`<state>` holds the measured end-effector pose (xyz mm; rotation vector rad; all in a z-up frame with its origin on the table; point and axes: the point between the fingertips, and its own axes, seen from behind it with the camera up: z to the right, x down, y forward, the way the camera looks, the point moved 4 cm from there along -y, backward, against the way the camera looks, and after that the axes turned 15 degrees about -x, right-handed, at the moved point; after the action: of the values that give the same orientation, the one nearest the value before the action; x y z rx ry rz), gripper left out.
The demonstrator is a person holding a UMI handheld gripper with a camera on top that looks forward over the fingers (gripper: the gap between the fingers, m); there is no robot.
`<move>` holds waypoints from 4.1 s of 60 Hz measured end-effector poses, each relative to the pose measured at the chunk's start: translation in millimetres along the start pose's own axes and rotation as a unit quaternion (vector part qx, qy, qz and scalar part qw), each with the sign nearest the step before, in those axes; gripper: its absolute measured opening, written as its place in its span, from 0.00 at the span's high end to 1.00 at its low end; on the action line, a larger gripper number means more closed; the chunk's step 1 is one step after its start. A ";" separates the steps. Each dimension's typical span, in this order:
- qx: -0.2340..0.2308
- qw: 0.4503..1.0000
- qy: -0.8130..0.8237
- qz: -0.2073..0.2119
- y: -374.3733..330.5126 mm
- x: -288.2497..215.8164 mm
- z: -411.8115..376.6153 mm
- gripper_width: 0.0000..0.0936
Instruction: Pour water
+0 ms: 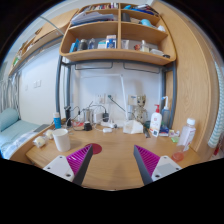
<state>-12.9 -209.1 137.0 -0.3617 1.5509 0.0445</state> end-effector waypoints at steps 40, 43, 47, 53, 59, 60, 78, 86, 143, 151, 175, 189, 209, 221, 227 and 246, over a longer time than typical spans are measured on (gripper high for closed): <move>0.130 0.990 0.051 0.026 -54.1 60.5 272.5 0.11; 0.130 0.990 0.040 0.028 -46.7 55.3 282.6 0.11; 0.129 0.991 0.030 0.029 -36.4 48.1 290.0 0.11; 0.123 0.991 0.022 0.044 -20.3 36.4 299.1 0.10; 0.122 0.991 0.010 0.050 -7.6 29.0 307.6 0.11; 0.122 0.991 0.009 0.052 -5.8 27.8 309.0 0.11; 0.110 0.992 0.007 0.061 8.3 27.3 314.6 0.46; 0.117 0.992 0.007 0.052 9.9 27.6 315.6 0.56; 0.048 0.679 -0.728 -0.082 187.7 -82.7 -58.7 0.55; 0.049 0.581 -0.808 -0.079 204.6 -82.9 -89.8 0.55; 0.063 0.414 -0.902 -0.103 221.0 -68.9 -114.0 0.55; 0.059 0.493 -0.865 -0.070 214.7 -82.4 -111.1 0.55; 0.031 0.831 -0.555 0.018 185.3 -121.9 -63.5 0.53; -0.071 0.963 -0.256 0.036 198.0 -75.9 -49.1 0.53; -0.123 0.986 -0.105 0.048 206.7 -57.8 -47.3 0.53; -0.131 0.990 -0.016 0.053 230.7 -15.5 -34.2 0.51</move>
<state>-105.1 3.6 106.9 -0.4825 1.5348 0.3371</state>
